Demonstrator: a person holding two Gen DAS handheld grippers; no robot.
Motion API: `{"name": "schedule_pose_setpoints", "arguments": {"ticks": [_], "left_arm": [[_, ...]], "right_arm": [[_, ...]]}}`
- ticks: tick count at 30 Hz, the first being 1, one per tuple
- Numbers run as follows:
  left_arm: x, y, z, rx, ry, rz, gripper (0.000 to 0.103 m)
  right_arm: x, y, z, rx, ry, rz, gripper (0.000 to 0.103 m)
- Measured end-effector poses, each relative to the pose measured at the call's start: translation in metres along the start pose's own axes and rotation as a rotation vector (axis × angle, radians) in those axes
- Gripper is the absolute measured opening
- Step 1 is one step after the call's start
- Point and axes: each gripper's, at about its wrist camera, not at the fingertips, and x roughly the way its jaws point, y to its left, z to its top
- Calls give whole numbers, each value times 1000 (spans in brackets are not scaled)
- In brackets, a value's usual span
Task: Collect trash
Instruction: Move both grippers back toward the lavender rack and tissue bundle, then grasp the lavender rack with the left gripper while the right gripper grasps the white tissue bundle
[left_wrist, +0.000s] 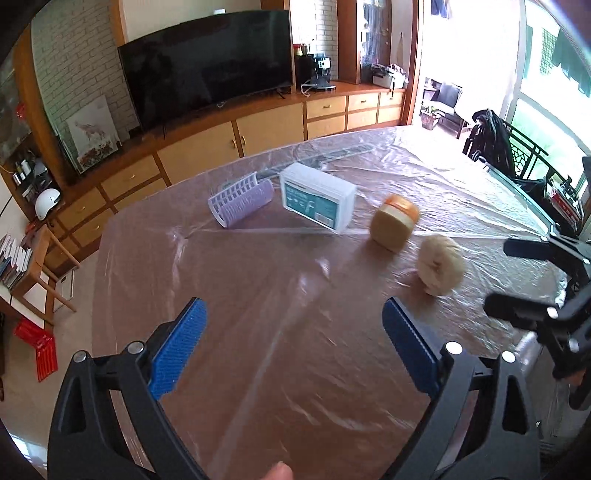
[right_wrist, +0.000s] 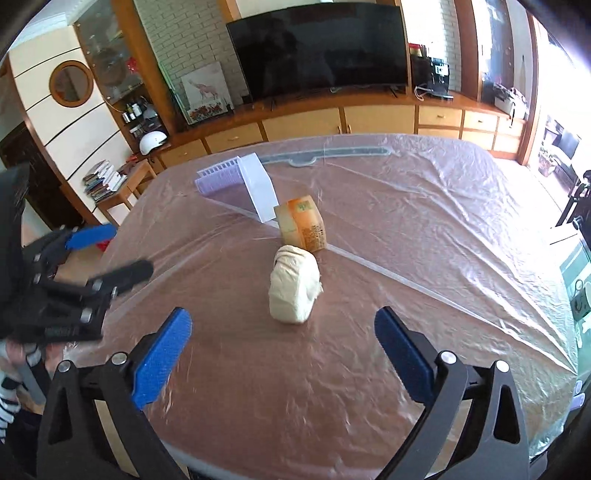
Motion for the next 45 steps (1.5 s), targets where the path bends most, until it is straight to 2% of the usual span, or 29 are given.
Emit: {"name": "schedule_pose_setpoints", "arguments": {"ticks": [3,13,21,26,31,34,39,41,45], "left_arm": [[23,16,13,11,19,2,97],[89,54,55,75,51,11,97],[116,65,71,106,64,-49,95],[129,70,76,122,88,-96,77],[135,66,75,163,112,-119,52],[135,66,76,162,111,-130,50],[130,66,75,149,102,-132,48],[127,66,73,140,98,-124,47],[119,64,70,115,87,-122,47]], "right_arm": [[13,2,4,10,17,-14,93],[40,7,11,48,38,-52,91],[53,5,15,95,50,-63,81],[54,3,15,121,48,-60,79],[52,-2,13,143,45,-75,77],[51,-1,12,134,48,-88,68],[50,-1,12,128,44,-83,37],[51,-4,12,137,44,-68,30],[48,-11,12,153,36,-20,27]]}}
